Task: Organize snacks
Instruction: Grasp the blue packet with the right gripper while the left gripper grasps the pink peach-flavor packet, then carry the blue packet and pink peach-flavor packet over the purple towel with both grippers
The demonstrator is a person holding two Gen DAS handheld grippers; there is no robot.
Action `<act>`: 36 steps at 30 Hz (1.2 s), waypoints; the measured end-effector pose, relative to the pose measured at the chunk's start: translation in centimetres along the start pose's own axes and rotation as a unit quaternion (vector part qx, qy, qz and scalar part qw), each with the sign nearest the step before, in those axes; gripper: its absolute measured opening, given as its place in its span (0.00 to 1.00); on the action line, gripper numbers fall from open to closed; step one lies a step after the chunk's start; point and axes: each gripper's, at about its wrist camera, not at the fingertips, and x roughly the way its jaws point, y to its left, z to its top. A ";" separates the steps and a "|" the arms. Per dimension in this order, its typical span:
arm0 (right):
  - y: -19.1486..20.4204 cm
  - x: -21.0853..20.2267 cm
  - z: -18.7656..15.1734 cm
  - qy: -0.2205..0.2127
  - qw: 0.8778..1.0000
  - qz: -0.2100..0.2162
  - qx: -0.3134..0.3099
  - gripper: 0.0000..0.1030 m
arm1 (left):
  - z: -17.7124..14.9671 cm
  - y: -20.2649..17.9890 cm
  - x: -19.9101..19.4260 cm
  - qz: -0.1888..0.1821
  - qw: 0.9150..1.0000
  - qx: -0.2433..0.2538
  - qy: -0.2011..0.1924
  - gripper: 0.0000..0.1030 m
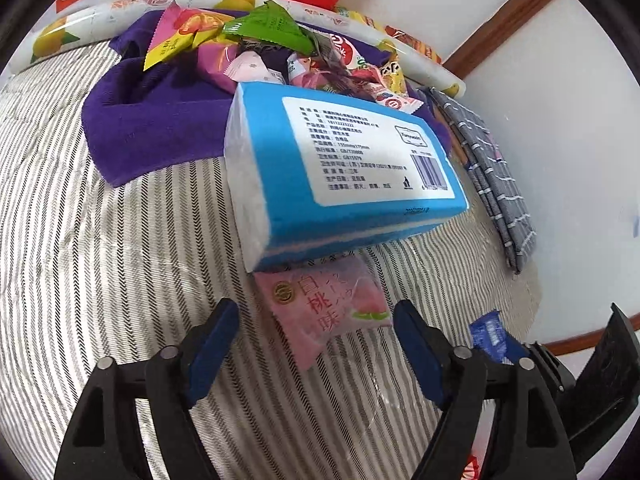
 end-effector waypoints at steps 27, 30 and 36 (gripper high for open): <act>-2.9 -0.5 -0.6 -0.017 1.000 0.014 0.017 0.42 | -0.6 -3.8 1.0 0.117 0.992 0.035 -0.029 0.58; -2.7 -0.8 -0.5 -0.022 1.000 0.013 0.014 0.42 | -1.1 -3.3 0.3 0.106 0.993 0.033 -0.032 0.58; -1.9 -1.5 -0.1 -0.030 0.999 0.011 0.006 0.42 | -1.9 -3.1 -1.4 0.081 0.996 0.030 -0.038 0.57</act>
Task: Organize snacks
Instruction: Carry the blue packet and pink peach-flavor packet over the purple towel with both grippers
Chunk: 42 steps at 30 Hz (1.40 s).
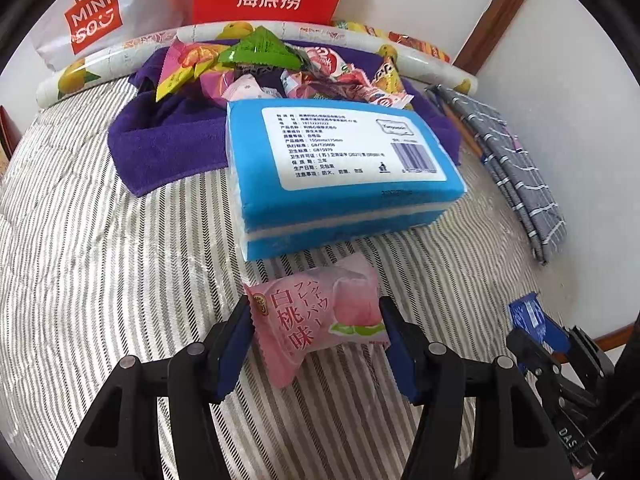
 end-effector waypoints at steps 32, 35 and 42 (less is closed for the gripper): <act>3.6 2.2 16.3 -0.075 0.996 0.027 -0.042 0.42 | 10.7 4.9 -6.4 -0.024 0.997 -0.030 -0.061 0.57; 3.1 4.3 18.9 -0.077 0.996 0.024 -0.039 0.42 | 13.2 5.8 -5.3 -0.014 0.997 -0.040 -0.060 0.57; 1.9 9.2 22.5 -0.062 0.997 0.030 -0.031 0.42 | 16.3 6.7 -1.5 0.001 0.998 -0.054 -0.041 0.57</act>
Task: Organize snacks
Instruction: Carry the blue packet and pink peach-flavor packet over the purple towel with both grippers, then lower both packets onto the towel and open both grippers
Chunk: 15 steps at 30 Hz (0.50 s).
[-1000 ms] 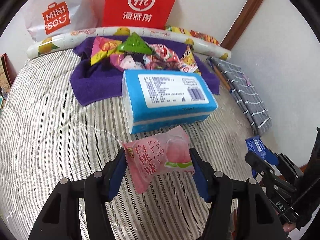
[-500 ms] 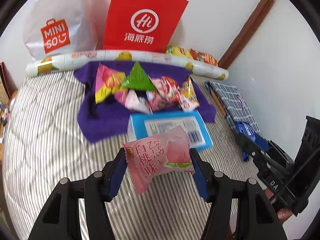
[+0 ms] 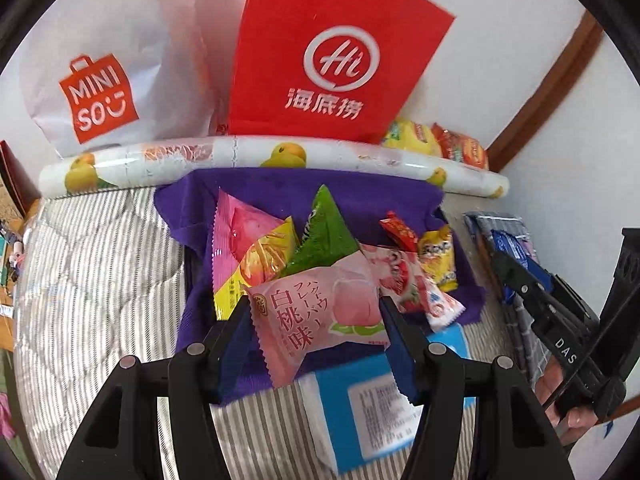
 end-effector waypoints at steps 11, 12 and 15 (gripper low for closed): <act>-1.0 7.2 0.2 0.057 0.998 0.012 0.008 0.42 | 1.0 0.3 5.0 -0.002 1.000 -0.012 0.022 0.57; -1.0 7.6 0.0 0.061 0.998 0.011 0.007 0.42 | 1.0 0.3 5.2 -0.002 1.000 -0.012 0.021 0.57; -0.8 8.4 -0.4 0.075 0.997 0.014 0.001 0.43 | 1.1 0.1 5.4 0.007 1.000 -0.010 0.017 0.59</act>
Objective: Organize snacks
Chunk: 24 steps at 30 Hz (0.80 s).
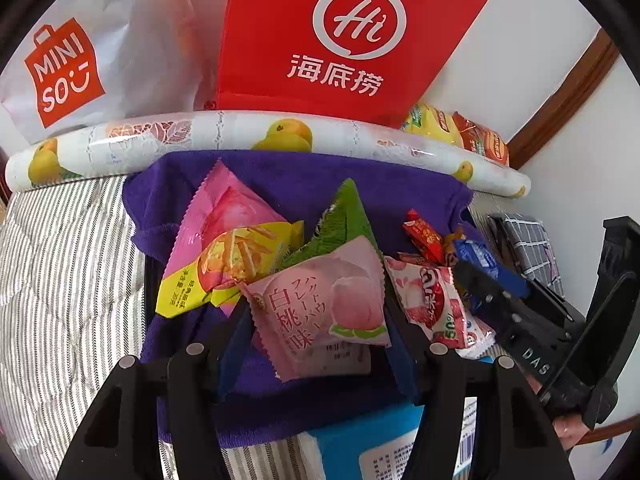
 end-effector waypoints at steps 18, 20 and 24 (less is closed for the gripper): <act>1.0 -5.4 -0.3 -0.024 0.999 -0.024 -0.002 0.64 | -1.4 -0.6 -4.0 0.021 1.000 0.006 -0.014 0.77; 1.3 -7.0 -0.7 -0.030 0.999 -0.024 0.003 0.66 | -2.1 -0.8 -5.4 0.026 0.999 0.008 -0.023 0.77; 2.0 -10.5 -2.0 -0.047 0.998 -0.030 0.009 0.71 | -4.3 -1.8 -8.7 0.030 0.998 0.022 -0.047 0.77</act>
